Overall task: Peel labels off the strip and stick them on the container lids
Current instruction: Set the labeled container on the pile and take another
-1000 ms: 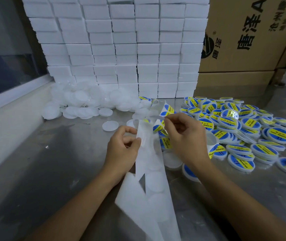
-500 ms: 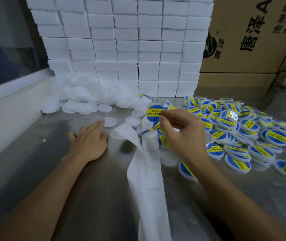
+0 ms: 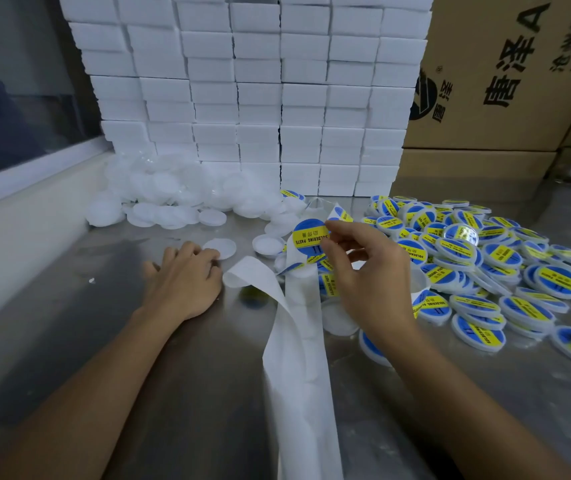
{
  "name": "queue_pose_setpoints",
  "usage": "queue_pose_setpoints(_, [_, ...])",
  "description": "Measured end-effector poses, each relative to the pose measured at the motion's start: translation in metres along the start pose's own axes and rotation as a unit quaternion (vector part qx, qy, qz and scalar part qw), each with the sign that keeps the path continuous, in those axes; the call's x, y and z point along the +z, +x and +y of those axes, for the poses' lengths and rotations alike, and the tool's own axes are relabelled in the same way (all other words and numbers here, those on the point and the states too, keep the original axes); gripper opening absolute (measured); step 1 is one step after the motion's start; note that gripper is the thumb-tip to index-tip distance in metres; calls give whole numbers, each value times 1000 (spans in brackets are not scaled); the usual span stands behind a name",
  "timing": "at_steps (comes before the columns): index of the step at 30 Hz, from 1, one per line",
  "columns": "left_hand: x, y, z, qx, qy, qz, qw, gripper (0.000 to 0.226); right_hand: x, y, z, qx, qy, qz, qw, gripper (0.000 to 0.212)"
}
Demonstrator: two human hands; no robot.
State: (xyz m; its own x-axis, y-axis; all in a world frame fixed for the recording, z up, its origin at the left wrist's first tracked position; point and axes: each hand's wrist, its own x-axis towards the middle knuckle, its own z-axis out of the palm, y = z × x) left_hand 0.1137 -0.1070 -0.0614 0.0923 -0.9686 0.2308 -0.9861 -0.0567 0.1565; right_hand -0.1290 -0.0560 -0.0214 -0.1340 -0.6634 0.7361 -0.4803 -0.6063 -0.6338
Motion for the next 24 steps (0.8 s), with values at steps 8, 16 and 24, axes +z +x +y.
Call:
queue_pose_setpoints(8, [-11, -11, 9, 54, -92, 106, 989, 12, -2, 1, -2, -1, 14, 9, 1000, 11])
queue_pose_setpoints(16, [-7, -18, 28, -10, -411, 175, 895, 17, -2, 0, 0, 10, 4, -10, 1000, 9])
queue_pose_setpoints(24, [-39, -34, 58, -91, -723, 92, 679, 17, 0, -2, -4, 35, 12, -36, 999, 15])
